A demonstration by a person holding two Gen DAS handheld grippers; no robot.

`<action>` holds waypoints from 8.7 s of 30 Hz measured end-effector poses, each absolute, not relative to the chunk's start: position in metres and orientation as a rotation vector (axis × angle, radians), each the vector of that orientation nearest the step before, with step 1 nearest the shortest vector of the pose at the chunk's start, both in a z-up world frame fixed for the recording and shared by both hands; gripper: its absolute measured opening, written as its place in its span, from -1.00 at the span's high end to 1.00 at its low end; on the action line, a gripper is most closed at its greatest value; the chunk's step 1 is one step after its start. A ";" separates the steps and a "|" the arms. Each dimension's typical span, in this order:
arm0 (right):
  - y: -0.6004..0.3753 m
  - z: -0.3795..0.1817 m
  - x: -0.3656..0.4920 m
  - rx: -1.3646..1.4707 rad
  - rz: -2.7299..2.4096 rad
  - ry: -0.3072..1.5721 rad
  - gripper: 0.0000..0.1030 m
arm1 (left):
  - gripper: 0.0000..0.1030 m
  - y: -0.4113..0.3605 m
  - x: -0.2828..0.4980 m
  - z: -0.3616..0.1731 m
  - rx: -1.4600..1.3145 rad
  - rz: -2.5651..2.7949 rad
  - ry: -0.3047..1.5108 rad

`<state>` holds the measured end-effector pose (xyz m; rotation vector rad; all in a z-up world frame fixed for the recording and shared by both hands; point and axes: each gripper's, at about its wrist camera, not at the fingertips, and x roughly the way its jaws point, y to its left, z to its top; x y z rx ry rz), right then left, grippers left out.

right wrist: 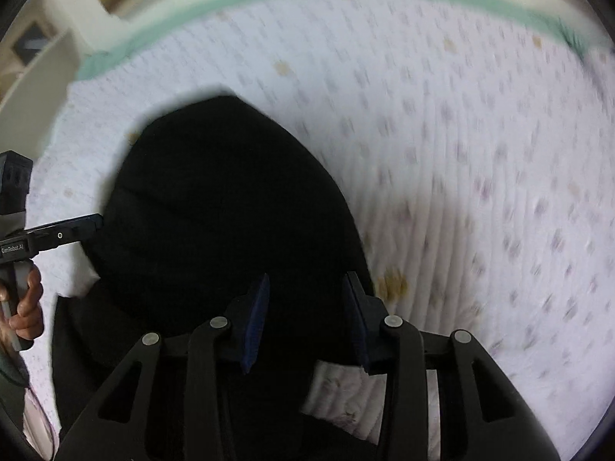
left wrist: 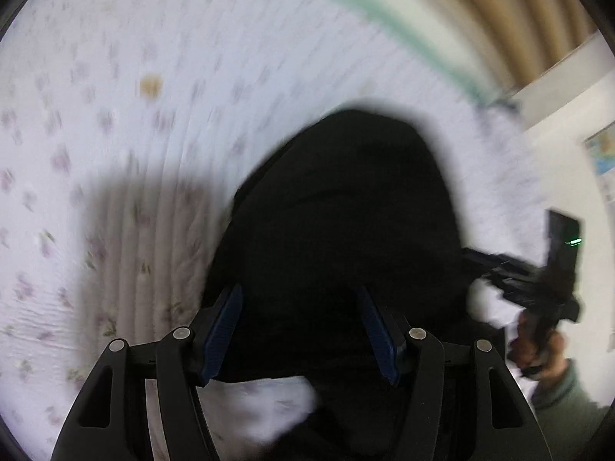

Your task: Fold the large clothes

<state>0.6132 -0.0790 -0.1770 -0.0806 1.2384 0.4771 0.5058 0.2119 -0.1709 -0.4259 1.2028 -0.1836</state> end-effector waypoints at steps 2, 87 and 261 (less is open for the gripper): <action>-0.082 -0.194 0.611 -0.058 0.477 1.258 0.16 | -0.26 0.207 0.511 -0.178 -0.396 -0.147 1.204; -0.143 -0.026 0.325 0.155 0.497 1.085 -0.37 | 0.21 0.124 0.199 -0.021 -0.607 -0.500 0.970; -0.363 0.017 0.052 0.610 0.432 1.151 0.72 | 0.73 0.238 -0.041 -0.045 -1.195 -0.338 0.828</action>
